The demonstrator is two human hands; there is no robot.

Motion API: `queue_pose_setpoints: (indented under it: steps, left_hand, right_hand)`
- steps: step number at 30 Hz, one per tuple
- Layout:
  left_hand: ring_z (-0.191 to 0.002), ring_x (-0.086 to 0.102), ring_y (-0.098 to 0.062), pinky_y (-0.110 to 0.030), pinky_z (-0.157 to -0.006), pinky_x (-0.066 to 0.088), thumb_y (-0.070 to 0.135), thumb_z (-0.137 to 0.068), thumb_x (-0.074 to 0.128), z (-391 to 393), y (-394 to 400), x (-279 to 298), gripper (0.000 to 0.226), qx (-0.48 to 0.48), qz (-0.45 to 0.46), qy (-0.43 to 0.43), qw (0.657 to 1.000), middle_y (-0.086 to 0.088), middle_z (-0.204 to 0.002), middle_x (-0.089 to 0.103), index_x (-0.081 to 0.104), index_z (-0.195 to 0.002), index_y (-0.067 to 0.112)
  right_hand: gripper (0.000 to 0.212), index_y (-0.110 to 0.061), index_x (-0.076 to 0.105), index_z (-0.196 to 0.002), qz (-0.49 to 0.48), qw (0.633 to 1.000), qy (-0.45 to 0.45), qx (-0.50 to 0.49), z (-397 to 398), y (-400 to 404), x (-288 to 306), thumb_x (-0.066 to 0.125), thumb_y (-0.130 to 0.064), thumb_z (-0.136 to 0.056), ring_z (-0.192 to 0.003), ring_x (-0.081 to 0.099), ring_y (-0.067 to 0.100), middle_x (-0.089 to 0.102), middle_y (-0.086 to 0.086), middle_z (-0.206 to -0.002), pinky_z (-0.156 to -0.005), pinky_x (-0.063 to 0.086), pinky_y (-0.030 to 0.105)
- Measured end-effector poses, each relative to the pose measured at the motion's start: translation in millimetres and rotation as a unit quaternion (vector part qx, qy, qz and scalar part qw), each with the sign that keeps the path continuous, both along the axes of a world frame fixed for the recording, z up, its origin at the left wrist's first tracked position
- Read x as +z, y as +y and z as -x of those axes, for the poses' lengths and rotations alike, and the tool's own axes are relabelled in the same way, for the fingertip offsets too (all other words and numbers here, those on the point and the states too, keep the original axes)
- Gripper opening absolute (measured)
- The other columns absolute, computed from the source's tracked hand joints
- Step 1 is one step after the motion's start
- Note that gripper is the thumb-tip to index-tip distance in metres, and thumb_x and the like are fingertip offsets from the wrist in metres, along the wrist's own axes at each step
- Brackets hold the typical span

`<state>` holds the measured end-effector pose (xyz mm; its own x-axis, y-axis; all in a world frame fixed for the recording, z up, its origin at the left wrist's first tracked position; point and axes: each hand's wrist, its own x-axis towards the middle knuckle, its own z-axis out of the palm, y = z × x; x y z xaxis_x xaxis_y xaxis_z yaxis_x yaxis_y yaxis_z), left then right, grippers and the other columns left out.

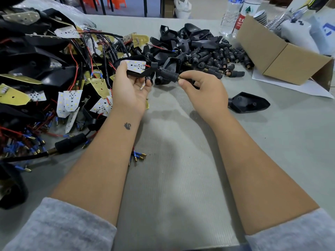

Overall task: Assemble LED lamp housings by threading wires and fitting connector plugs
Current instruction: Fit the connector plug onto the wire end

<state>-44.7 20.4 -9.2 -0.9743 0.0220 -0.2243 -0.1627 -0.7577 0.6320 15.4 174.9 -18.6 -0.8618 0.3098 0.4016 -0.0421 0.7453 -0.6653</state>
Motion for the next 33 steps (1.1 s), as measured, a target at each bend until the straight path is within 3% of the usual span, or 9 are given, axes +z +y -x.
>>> queue_pose_setpoints:
  steps: [3, 5, 10, 16, 20, 24, 28, 33]
  left_hand:
    - [-0.065, 0.047, -0.014, -0.024, -0.058, 0.048, 0.034, -0.101, 0.049, -2, 0, 0, 0.024, -0.002, 0.004, 0.008, 1.0, -0.002, -0.081, 0.06, 0.058, -0.09, 0.014]
    - [-0.066, 0.049, -0.015, -0.025, -0.059, 0.048, 0.036, -0.101, 0.047, -2, 0, 1, 0.026, 0.0, -0.004, 0.008, 1.0, -0.002, -0.084, 0.061, 0.057, -0.091, 0.015]
    - [-0.072, 0.051, -0.016, -0.026, -0.062, 0.049, 0.039, -0.101, 0.047, -2, 0, 3, 0.027, 0.004, -0.013, -0.002, 1.0, -0.003, -0.089, 0.06, 0.058, -0.093, 0.015]
    - [-0.078, 0.057, -0.018, -0.028, -0.061, 0.052, 0.041, -0.101, 0.047, -1, 0, 3, 0.029, -0.007, -0.003, 0.005, 1.0, -0.007, -0.097, 0.061, 0.056, -0.095, 0.015]
    - [-0.093, 0.062, -0.022, -0.031, -0.069, 0.056, 0.038, -0.102, 0.045, 0, -2, 3, 0.03, -0.047, 0.005, 0.036, 0.998, -0.009, -0.105, 0.065, 0.055, -0.117, 0.014]
    - [-0.094, 0.069, -0.02, -0.03, -0.08, 0.058, 0.029, -0.105, 0.038, -1, 5, -1, 0.042, -0.104, 0.091, 0.072, 0.988, -0.01, -0.105, 0.07, 0.049, -0.135, 0.001]
    - [-0.087, 0.073, -0.018, -0.029, -0.075, 0.058, 0.031, -0.107, 0.034, -2, 8, -2, 0.039, -0.137, 0.094, 0.095, 0.981, -0.009, -0.096, 0.075, 0.055, -0.123, 0.002]
    - [-0.082, 0.074, -0.018, -0.028, -0.071, 0.059, 0.02, -0.102, 0.051, -2, 8, -6, 0.017, -0.104, 0.096, 0.117, 0.983, -0.001, -0.073, 0.074, 0.06, -0.094, 0.008]
  right_hand:
    - [0.011, -0.047, 0.065, -0.097, 0.001, 1.0, -0.01, 0.01, 0, 0, -1, 0.055, -0.047, -0.092, -0.096, 0.057, 0.0, 0.063, -0.032, -0.09, -0.072, 0.043, 0.029]
    - [0.01, -0.04, 0.065, -0.093, -0.009, 1.0, -0.013, 0.011, 2, 1, -4, 0.055, -0.045, -0.094, -0.095, 0.059, 0.004, 0.065, -0.023, -0.09, -0.073, 0.045, 0.031]
    - [0.013, -0.019, 0.059, -0.087, 0.009, 0.998, -0.01, 0.065, 4, 2, -6, 0.052, -0.017, -0.098, -0.06, 0.042, 0.006, 0.048, -0.011, -0.064, -0.059, 0.034, 0.027]
    - [0.013, -0.033, 0.06, -0.085, -0.02, 0.999, 0.005, 0.028, 0, -1, -3, 0.053, -0.027, -0.095, -0.061, 0.048, 0.005, 0.052, -0.018, -0.062, -0.058, 0.033, 0.028]
    - [0.012, -0.034, 0.062, -0.087, -0.039, 0.999, 0.006, 0.027, -1, -5, -2, 0.053, -0.032, -0.095, -0.063, 0.052, 0.007, 0.057, -0.016, -0.066, -0.057, 0.036, 0.026]
    - [0.012, -0.035, 0.064, -0.088, -0.037, 0.999, 0.02, 0.029, -1, -7, -3, 0.054, -0.033, -0.095, -0.066, 0.054, 0.006, 0.058, -0.02, -0.068, -0.059, 0.041, 0.028]
    - [0.012, -0.033, 0.066, -0.091, -0.007, 0.999, 0.034, 0.03, 0, -5, -5, 0.055, -0.031, -0.094, -0.068, 0.052, 0.004, 0.058, -0.024, -0.068, -0.062, 0.04, 0.028]
    - [0.012, -0.032, 0.067, -0.094, -0.015, 0.998, 0.038, 0.039, -1, -8, -3, 0.056, -0.03, -0.094, -0.07, 0.056, 0.007, 0.061, -0.019, -0.072, -0.063, 0.048, 0.033]
